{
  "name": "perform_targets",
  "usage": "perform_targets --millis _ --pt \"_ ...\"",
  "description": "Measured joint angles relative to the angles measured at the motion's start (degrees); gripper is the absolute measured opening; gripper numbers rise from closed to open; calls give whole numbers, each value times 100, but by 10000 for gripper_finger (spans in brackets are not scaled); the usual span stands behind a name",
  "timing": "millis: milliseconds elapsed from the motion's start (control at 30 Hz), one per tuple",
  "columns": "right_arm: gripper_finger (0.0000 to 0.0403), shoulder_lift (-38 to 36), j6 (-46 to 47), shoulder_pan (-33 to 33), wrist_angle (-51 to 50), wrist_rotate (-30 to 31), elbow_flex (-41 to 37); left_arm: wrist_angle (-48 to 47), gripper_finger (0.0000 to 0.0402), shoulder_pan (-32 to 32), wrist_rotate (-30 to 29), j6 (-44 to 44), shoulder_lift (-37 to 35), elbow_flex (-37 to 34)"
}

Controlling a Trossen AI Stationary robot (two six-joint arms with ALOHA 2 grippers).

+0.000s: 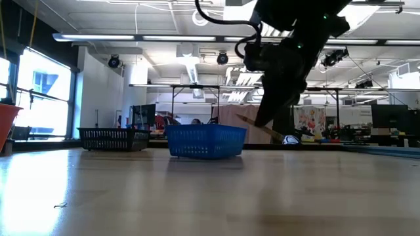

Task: Sort crayons
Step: Put the yellow crayon into the blue basket

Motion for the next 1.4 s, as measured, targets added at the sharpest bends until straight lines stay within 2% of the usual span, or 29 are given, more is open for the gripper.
perform_targets --millis 100,233,433,500,733,900,1100,1233,1400 --pt "2 0 -2 26 -117 -241 99 0 76 0 0 84 0 0" --pt "1 2 -329 80 -118 -225 310 -2 76 0 4 91 0 0" --pt "1 2 -1329 -120 151 664 622 -9 76 0 7 77 0 0" --pt "1 34 -1554 -276 464 753 588 -60 76 0 9 79 0 0" --pt "1 445 -1859 -794 1671 526 546 -268 76 2 13 -74 0 -2" --pt "17 640 -1404 -987 1847 251 541 -260 76 0 17 -68 0 -2" --pt "85 548 -668 -1058 1141 -337 601 -259 76 2 17 -66 0 -2" --pt "114 436 -212 -1019 -80 -920 948 -260 76 2 17 -63 0 -2" --pt "114 361 751 -813 -2224 -2535 1437 -263 76 2 25 -62 0 -2"
